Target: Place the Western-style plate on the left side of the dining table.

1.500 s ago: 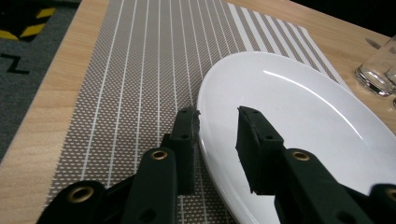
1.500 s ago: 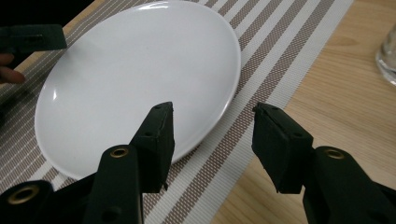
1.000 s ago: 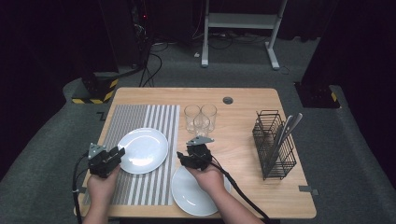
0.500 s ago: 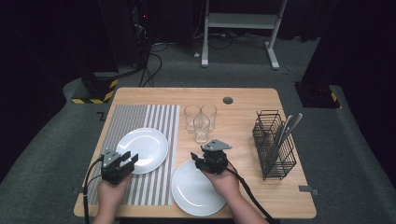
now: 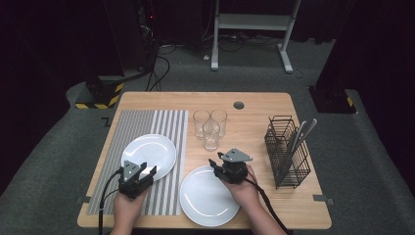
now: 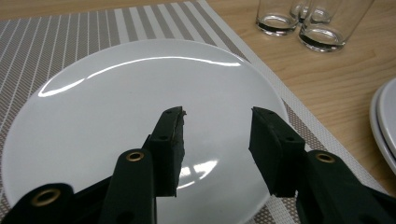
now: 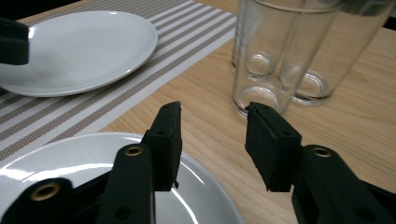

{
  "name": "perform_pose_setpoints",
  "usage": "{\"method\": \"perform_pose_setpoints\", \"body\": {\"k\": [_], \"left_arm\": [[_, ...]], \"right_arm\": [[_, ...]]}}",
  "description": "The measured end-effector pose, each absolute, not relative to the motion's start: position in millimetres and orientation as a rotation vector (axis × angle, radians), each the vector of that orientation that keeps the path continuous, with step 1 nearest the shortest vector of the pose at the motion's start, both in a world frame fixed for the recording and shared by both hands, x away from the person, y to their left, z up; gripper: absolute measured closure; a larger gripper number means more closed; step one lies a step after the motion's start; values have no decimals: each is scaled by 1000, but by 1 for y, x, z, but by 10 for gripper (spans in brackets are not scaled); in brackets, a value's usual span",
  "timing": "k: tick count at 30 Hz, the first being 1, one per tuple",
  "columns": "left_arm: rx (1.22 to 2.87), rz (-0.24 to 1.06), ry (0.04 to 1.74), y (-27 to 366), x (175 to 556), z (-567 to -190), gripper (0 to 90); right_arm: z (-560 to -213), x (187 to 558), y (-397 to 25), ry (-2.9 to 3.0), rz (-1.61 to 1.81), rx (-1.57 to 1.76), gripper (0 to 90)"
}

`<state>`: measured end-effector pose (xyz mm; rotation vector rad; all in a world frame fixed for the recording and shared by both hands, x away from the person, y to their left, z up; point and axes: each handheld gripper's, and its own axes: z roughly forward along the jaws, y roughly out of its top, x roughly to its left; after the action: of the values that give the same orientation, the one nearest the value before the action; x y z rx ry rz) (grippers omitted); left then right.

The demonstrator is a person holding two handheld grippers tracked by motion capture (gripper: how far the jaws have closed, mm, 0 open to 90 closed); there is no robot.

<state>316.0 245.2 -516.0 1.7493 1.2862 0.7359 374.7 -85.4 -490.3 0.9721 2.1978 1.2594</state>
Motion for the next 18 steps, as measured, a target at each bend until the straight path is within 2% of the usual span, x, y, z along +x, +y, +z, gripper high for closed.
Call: {"method": "perform_pose_setpoints", "body": {"k": [6,10,18], "left_arm": [[1775,804,1273,232,304,-524,535],[1785,773,1268,232,303,-530,523],[1737,751,1269,240,302,-531,500]], "right_arm": [[-493,376,-98,2208,1263,1037,561],[-492,372,-97,2224,1252,1031,603],[-493,366,-97,2202,1237,1030,568]]}}
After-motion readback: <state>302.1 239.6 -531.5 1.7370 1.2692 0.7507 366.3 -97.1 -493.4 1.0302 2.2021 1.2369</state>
